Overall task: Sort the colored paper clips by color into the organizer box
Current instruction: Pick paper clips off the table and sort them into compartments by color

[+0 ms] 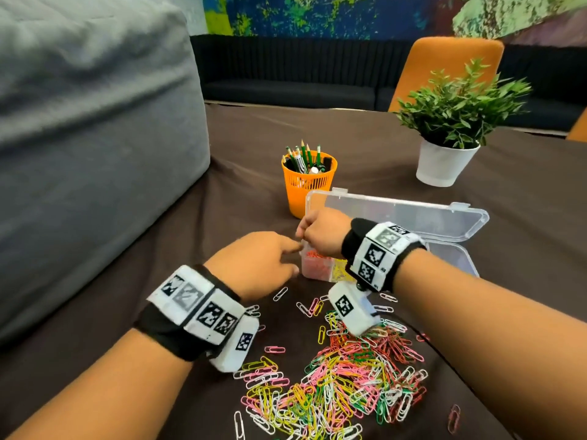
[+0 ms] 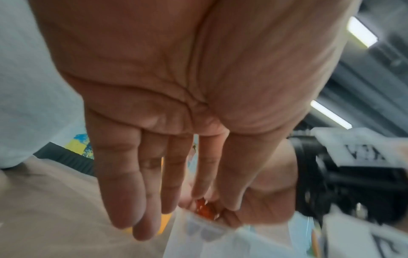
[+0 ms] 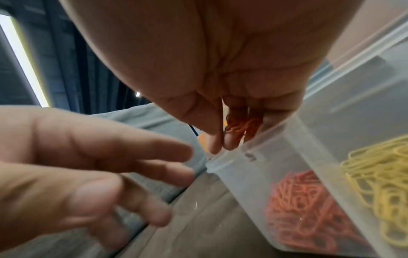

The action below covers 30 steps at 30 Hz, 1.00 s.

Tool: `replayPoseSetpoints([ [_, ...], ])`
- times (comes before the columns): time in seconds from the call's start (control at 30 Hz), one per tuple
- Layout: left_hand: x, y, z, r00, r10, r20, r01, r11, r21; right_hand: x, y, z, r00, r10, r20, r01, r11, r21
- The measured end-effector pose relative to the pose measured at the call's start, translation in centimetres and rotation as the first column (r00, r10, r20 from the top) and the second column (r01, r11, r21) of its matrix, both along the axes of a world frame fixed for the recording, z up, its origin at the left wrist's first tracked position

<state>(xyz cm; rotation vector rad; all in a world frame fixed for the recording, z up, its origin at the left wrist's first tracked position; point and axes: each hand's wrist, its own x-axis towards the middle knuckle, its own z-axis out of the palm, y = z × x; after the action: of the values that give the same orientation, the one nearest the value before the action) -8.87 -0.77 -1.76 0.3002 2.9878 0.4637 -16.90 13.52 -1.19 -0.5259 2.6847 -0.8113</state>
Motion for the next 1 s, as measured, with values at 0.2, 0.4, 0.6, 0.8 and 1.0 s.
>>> replayPoseSetpoints([
  [0.2,7.5,-4.3,0.8,0.998,0.026,0.055,-0.035,0.984,0.173,2.7,5.5,1.6,0.987,0.032,-0.158,-0.034,0.999,-0.010],
  [0.4,8.7,-5.9,0.3,0.976,-0.119,0.181,0.133,0.989,-0.068,8.8,15.9,1.7,0.994,0.079,-0.081,-0.066,0.986,0.156],
  [0.6,11.1,-5.6,-3.6,0.918,-0.155,0.366,0.271,0.917,-0.291,13.8,20.8,-1.9,0.989,0.086,0.123,-0.129,0.904,0.408],
  [0.8,12.6,-4.2,-3.5,0.954,-0.137,0.267,0.198,0.956,-0.216,16.7,19.4,-3.6,0.962,0.255,0.095,-0.271,0.861,0.430],
  [1.0,13.3,-4.0,-2.9,0.965,-0.129,0.229,0.178,0.962,-0.209,15.7,19.2,-3.2,0.963,0.262,0.063,-0.261,0.852,0.454],
])
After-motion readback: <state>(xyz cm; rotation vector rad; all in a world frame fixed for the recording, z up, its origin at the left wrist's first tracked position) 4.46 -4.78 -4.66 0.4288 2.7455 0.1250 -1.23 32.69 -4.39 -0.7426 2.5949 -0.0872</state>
